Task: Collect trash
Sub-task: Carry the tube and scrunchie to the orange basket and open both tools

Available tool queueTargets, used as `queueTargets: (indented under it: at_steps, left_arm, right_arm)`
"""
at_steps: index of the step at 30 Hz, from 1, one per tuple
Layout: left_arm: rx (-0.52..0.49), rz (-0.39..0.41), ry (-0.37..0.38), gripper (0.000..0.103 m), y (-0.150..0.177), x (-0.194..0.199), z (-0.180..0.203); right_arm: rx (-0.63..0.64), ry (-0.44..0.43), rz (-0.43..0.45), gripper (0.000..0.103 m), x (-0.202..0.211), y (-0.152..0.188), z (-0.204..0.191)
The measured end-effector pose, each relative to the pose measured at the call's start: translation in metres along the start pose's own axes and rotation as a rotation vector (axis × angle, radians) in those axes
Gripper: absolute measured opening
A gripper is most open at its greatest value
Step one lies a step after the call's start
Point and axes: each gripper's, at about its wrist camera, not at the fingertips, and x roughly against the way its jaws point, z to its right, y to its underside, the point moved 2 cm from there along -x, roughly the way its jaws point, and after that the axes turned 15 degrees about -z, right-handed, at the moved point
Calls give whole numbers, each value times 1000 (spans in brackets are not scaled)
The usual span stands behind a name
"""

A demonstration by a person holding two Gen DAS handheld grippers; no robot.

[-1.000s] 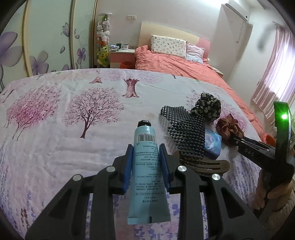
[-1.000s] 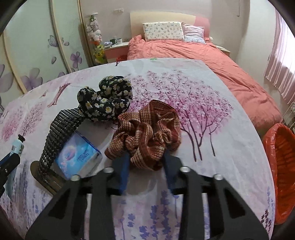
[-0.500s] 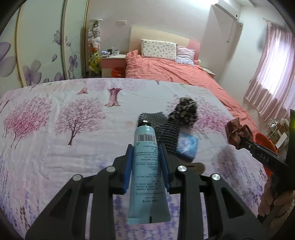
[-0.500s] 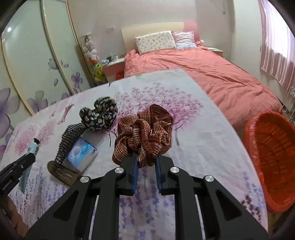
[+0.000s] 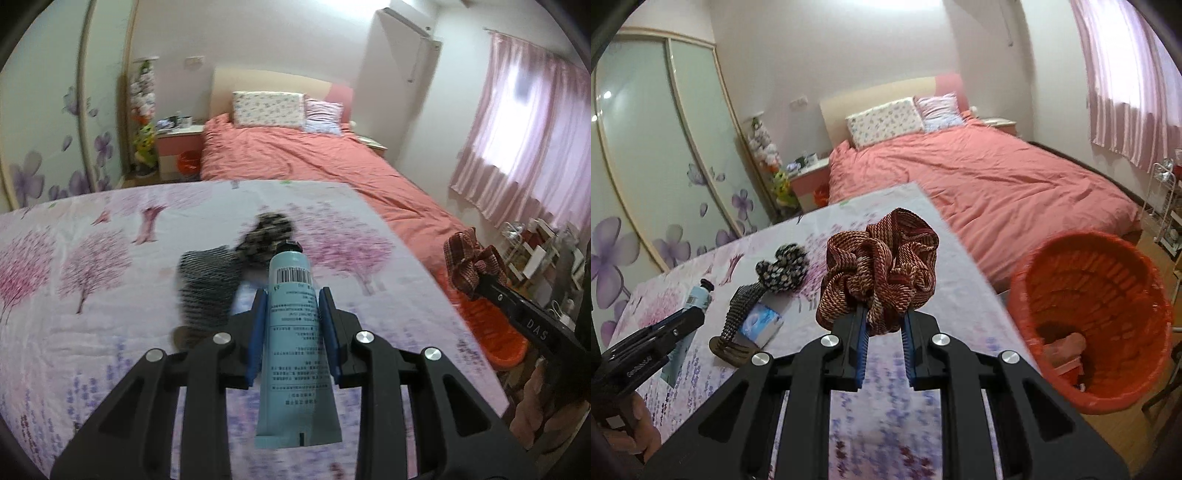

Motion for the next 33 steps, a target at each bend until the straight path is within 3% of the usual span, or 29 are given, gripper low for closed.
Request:
queueTargets:
  at_steps: [16,33]
  left_arm:
    - [-201,3,207,29,-7,-15,147]
    - [-346,-86,331,29,-12,-90,267]
  right_arm:
    - [-175,118,133,16,40,10,81]
    - [-345,136,136,18,26,11,169]
